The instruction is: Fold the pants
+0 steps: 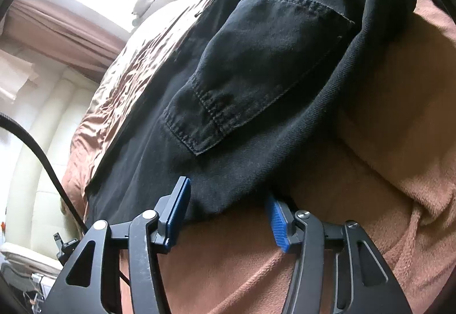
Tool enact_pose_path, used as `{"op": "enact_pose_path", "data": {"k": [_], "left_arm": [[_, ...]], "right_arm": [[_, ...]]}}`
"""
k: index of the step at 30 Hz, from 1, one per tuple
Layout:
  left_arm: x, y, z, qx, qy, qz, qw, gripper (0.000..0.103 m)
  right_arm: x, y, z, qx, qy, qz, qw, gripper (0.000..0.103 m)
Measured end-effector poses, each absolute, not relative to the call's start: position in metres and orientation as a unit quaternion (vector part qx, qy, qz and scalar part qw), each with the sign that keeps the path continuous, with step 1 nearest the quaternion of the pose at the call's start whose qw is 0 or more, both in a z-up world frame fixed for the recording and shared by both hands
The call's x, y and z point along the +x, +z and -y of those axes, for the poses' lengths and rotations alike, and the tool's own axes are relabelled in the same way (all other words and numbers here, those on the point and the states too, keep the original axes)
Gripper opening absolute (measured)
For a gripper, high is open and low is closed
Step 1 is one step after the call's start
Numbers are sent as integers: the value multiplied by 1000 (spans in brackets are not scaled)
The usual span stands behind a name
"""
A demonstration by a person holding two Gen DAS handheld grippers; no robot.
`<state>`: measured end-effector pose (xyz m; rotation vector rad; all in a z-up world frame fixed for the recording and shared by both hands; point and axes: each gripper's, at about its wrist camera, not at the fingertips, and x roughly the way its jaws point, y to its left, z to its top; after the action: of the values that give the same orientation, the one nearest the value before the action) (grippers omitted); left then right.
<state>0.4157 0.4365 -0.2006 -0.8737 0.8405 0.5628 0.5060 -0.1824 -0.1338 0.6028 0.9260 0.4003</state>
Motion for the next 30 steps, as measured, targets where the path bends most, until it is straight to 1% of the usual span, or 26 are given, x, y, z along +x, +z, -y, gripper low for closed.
{"op": "enact_pose_path", "data": {"k": [2, 5, 8, 12, 17, 18, 19, 20, 21, 22, 23, 24, 25, 26, 30], "left_arm": [[412, -201, -437, -416, 256, -381, 786, 46], [413, -204, -438, -426, 252, -376, 783, 47], [418, -209, -443, -437, 253, -363, 783, 47], [429, -213, -454, -422, 256, -349, 796, 47], [432, -215, -462, -430, 261, -326, 800, 47], [433, -215, -462, -431, 263, -322, 801, 46], [434, -215, -462, -426, 267, -320, 803, 43], [436, -214, -462, -418, 275, -323, 803, 27], [438, -213, -463, -410, 282, -324, 805, 10], [436, -213, -465, -412, 281, -318, 806, 8], [434, -211, -467, -420, 276, -309, 807, 6], [432, -208, -467, -421, 275, -303, 809, 5], [431, -204, -467, -419, 273, -299, 813, 5], [430, -198, -466, -412, 271, -294, 819, 5], [427, -177, -463, -404, 262, -282, 830, 4]], "right_arm": [[508, -134, 184, 288, 192, -435, 831, 59], [510, -136, 182, 290, 194, -430, 832, 63], [512, -138, 180, 290, 189, -427, 835, 64], [517, -139, 173, 299, 188, -421, 835, 64], [524, -143, 174, 319, 182, -408, 836, 63], [525, -144, 173, 318, 181, -405, 838, 63], [527, -144, 171, 318, 181, -402, 839, 63], [527, -145, 171, 319, 181, -399, 840, 60], [527, -146, 170, 322, 178, -395, 842, 54], [527, -147, 171, 326, 174, -394, 842, 37], [527, -148, 172, 332, 170, -393, 840, 25], [524, -149, 175, 340, 171, -389, 839, 19], [520, -148, 177, 345, 174, -381, 840, 11], [516, -145, 179, 345, 180, -371, 843, 6], [504, -126, 181, 334, 190, -342, 857, 3]]}}
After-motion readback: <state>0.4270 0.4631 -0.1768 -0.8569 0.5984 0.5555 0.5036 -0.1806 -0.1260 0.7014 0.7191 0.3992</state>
